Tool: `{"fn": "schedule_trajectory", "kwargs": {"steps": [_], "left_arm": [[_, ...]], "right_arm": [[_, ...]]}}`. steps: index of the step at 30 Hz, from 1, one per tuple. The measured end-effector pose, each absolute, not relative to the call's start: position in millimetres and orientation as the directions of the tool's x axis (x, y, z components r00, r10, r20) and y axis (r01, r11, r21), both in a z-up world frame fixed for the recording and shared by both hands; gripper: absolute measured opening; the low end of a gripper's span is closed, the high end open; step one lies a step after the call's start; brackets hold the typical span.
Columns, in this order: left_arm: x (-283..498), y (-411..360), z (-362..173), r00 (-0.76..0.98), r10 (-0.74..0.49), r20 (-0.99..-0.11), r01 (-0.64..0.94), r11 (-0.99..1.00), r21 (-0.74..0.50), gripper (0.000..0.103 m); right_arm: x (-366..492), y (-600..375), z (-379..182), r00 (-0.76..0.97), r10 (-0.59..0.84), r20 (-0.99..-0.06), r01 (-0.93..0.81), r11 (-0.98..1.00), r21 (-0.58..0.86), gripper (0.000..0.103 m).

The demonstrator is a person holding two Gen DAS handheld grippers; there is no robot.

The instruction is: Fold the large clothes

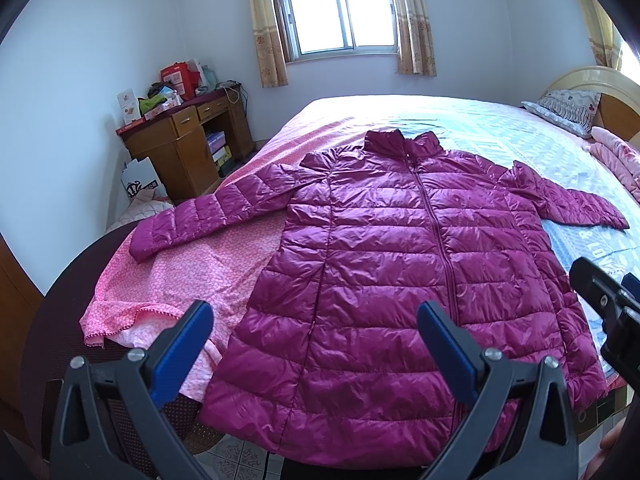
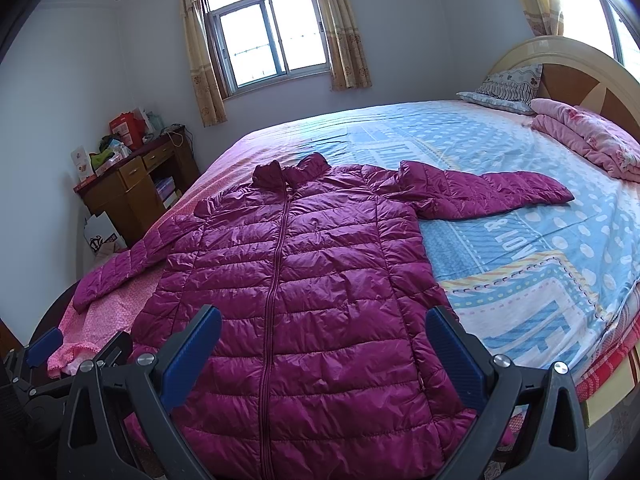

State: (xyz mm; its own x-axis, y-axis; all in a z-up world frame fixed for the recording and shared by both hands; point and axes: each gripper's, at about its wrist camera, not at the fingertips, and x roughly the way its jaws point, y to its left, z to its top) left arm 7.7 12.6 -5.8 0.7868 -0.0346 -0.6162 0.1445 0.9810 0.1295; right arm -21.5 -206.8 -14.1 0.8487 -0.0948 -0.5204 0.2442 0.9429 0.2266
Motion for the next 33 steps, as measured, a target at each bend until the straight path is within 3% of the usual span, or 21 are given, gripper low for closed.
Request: {"fn": "schedule_trajectory", "kwargs": {"steps": [33], "left_arm": [[13,15,-19,0.78,-0.062,-0.623,0.165,0.98,0.109,0.103]], "right_arm": [[-18,-232,-20,0.844,-0.107,-0.525,0.28,0.924,0.262,0.102]]}}
